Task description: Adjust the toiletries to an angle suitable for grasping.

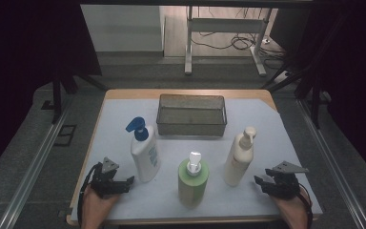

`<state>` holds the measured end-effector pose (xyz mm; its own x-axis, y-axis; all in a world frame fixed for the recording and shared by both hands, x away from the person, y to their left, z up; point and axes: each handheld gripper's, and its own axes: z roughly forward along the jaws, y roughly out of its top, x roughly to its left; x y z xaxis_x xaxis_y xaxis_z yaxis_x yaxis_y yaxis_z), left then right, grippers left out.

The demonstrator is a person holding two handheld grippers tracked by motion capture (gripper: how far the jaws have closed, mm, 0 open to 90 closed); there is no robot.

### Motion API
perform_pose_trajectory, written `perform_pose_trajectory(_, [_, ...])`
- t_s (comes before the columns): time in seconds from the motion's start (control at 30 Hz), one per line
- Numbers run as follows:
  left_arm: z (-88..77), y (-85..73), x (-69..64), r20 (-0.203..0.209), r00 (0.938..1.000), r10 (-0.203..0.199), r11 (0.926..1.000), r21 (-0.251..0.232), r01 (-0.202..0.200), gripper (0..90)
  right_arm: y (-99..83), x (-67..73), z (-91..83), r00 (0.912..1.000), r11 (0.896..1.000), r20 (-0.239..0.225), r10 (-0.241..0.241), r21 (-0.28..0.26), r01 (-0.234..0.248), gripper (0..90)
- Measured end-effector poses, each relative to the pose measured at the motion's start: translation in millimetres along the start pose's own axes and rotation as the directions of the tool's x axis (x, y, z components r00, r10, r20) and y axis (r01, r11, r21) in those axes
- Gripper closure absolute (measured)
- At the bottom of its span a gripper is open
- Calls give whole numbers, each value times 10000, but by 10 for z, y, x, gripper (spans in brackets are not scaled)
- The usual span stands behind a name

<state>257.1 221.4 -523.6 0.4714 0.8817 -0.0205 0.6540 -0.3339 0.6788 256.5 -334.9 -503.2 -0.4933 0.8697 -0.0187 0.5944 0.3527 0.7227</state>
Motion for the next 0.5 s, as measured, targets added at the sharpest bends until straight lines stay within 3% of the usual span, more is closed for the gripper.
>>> perform_pose_trajectory(0.23, [0, 0, 0, -2, 10000, -1, 10000, -3, 1, 124, 6, 48, -35, 9995, 9999, -288, 121, -12, -122, 494])
perform_pose_trajectory(0.5, [0, 0, 0, -1, 10000, -1, 10000, -4, 1, 124, 28, 160, -98, 9934, 9991, -1132, 202, -345, -243, 598])
